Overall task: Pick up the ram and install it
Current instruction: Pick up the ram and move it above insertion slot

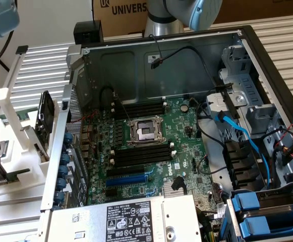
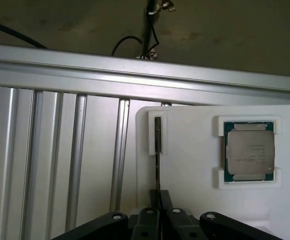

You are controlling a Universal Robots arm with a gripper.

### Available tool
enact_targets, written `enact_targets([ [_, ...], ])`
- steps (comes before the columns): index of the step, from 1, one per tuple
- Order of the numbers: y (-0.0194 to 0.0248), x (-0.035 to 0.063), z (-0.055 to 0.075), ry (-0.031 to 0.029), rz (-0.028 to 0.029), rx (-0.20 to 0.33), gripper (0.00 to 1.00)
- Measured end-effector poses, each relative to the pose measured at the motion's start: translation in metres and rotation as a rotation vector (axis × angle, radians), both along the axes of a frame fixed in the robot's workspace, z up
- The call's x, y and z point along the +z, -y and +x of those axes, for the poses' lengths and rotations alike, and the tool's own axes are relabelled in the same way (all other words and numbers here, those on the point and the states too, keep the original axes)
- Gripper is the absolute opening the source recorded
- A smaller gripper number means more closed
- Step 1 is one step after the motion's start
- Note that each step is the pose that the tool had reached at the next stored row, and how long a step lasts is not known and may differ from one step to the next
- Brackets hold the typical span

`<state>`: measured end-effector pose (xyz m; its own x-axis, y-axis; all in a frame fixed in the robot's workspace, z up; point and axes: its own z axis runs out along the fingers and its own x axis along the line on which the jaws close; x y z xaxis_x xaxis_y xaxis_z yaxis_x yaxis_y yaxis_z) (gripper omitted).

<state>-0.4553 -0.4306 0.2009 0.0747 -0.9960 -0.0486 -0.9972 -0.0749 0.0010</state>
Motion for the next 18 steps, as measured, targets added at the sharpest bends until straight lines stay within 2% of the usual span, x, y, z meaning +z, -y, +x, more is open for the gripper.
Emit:
enact_targets([
  [2,0.0,0.0001,0.0,0.0002,0.0,0.0,0.12],
  [4,-0.0002,0.0028,0.0,0.0,-0.0038,0.0,0.12],
  [7,-0.0002,0.0074,0.0,0.0,-0.0038,-0.002,0.12],
  [10,-0.0003,0.0202,0.0,0.0,-0.0038,-0.022,0.12],
  [18,-0.0003,0.0407,-0.001,-0.0003,0.0011,-0.071,0.12],
])
